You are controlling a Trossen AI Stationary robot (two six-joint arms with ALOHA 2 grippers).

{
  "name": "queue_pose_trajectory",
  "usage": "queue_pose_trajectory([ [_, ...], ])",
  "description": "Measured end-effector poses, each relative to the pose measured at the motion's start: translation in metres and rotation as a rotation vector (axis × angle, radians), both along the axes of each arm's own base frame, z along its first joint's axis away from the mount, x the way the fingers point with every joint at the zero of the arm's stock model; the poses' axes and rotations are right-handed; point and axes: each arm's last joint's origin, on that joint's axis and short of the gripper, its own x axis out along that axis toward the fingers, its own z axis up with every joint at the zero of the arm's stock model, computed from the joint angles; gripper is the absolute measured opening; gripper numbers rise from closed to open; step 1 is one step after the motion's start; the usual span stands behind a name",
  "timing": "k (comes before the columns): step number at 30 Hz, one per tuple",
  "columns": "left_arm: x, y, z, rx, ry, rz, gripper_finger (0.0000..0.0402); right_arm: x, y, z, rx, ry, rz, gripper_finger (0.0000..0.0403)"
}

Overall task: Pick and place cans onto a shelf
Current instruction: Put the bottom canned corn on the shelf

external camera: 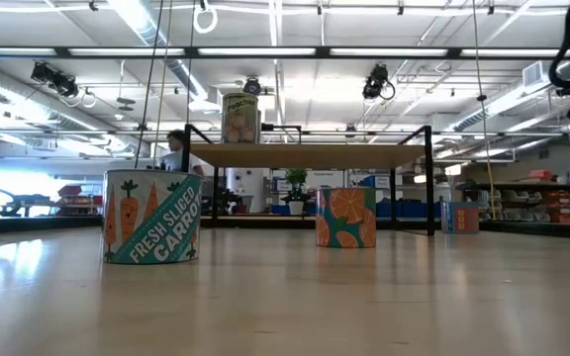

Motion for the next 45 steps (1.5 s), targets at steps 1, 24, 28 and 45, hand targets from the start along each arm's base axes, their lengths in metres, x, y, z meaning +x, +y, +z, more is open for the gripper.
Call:
queue_pose_trajectory([
  [1,0.000,0.000,0.000,0.000,0.000,0.000,0.0270,-0.001,0.002,0.000,-0.004,-0.004,0.009,0.0381],
  [24,-0.001,0.000,-0.001,0.000,0.018,-0.001,0.0270,0.018,0.014,-0.015,-0.027,-0.061,-0.029,0.0305],
  [28,-0.005,-0.001,0.000,0.002,0.017,-0.002,0.0270,0.045,0.004,0.029,-0.055,-0.267,-0.078,0.0305],
  [45,-0.017,0.015,0.005,0.024,0.012,0.058,0.0270,0.153,-0.193,0.179,-0.705,-1.238,-0.206,0.0310],
])
